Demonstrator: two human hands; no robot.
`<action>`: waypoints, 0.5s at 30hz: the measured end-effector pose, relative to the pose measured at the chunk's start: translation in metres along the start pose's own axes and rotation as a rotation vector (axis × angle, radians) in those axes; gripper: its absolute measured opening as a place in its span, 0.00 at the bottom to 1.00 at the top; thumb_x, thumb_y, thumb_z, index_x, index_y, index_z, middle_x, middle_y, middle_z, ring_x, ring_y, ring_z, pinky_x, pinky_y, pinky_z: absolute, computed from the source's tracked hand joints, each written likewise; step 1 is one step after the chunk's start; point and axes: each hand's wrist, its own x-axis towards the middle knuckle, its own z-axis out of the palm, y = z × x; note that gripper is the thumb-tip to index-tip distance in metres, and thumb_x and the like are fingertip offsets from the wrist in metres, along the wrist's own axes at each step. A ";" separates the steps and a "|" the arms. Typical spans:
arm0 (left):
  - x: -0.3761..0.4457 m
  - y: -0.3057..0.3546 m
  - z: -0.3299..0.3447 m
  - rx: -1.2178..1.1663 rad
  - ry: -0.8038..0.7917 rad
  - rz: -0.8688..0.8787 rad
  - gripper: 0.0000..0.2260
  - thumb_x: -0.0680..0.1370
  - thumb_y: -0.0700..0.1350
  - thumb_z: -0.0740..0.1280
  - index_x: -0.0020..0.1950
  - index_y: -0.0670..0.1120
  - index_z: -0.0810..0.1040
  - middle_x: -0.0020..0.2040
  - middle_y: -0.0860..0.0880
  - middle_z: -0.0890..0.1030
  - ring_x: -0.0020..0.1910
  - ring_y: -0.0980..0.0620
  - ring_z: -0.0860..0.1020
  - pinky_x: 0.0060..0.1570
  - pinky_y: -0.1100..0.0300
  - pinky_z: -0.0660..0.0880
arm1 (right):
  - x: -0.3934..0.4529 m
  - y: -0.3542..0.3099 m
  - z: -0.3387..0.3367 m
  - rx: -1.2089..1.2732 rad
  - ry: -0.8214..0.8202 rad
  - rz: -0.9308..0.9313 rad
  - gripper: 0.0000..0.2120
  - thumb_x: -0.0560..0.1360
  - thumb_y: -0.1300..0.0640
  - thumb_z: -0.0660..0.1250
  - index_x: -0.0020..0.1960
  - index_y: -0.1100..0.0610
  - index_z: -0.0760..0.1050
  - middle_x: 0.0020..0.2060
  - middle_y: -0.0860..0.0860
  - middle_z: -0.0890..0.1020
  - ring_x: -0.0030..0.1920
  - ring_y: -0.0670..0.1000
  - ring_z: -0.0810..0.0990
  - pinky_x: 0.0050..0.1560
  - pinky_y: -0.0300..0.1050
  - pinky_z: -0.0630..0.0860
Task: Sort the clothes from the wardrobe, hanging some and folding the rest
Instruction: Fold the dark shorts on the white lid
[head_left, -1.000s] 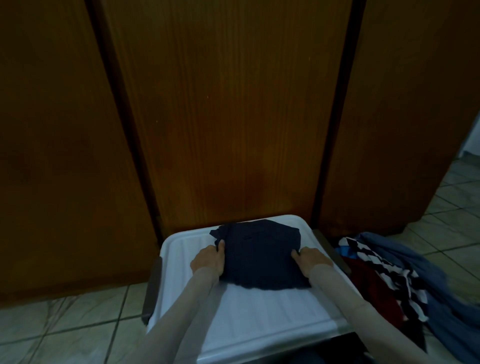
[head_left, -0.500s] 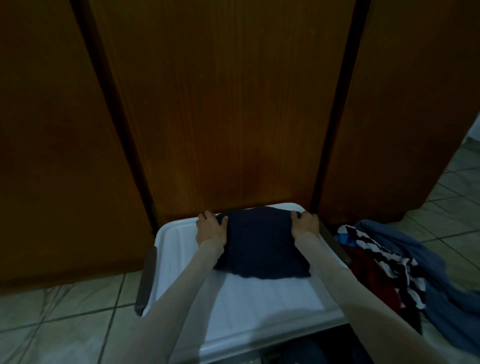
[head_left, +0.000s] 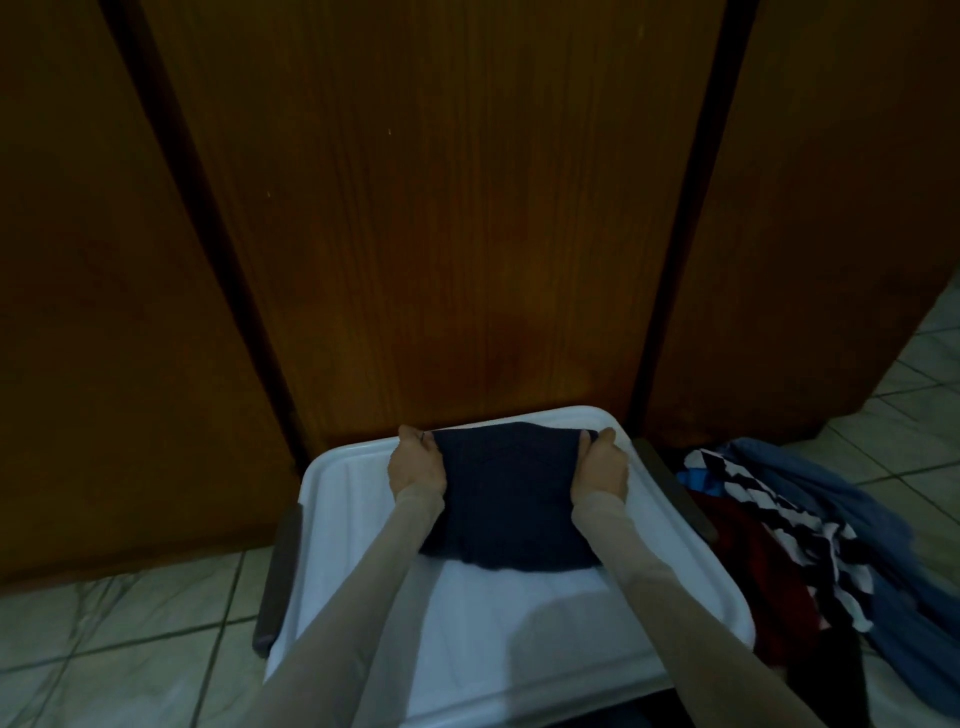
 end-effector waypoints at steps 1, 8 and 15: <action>0.001 0.001 0.001 0.052 0.007 0.019 0.09 0.83 0.45 0.52 0.53 0.41 0.67 0.52 0.37 0.78 0.50 0.41 0.76 0.44 0.56 0.67 | 0.001 0.000 0.001 -0.004 -0.013 0.030 0.19 0.83 0.54 0.49 0.65 0.67 0.63 0.57 0.64 0.75 0.55 0.62 0.76 0.51 0.50 0.71; -0.009 0.004 0.004 0.593 0.187 0.261 0.15 0.83 0.48 0.51 0.66 0.44 0.65 0.65 0.42 0.68 0.66 0.44 0.65 0.65 0.45 0.58 | -0.013 -0.016 0.001 -0.260 0.077 -0.261 0.18 0.80 0.53 0.55 0.69 0.56 0.62 0.69 0.55 0.64 0.70 0.54 0.62 0.68 0.56 0.59; -0.027 -0.001 0.017 0.689 -0.191 0.599 0.22 0.84 0.50 0.44 0.77 0.47 0.51 0.77 0.51 0.53 0.76 0.56 0.49 0.70 0.51 0.32 | -0.038 -0.017 0.029 -0.614 -0.272 -0.507 0.25 0.82 0.48 0.41 0.77 0.55 0.42 0.77 0.50 0.43 0.76 0.49 0.38 0.70 0.63 0.33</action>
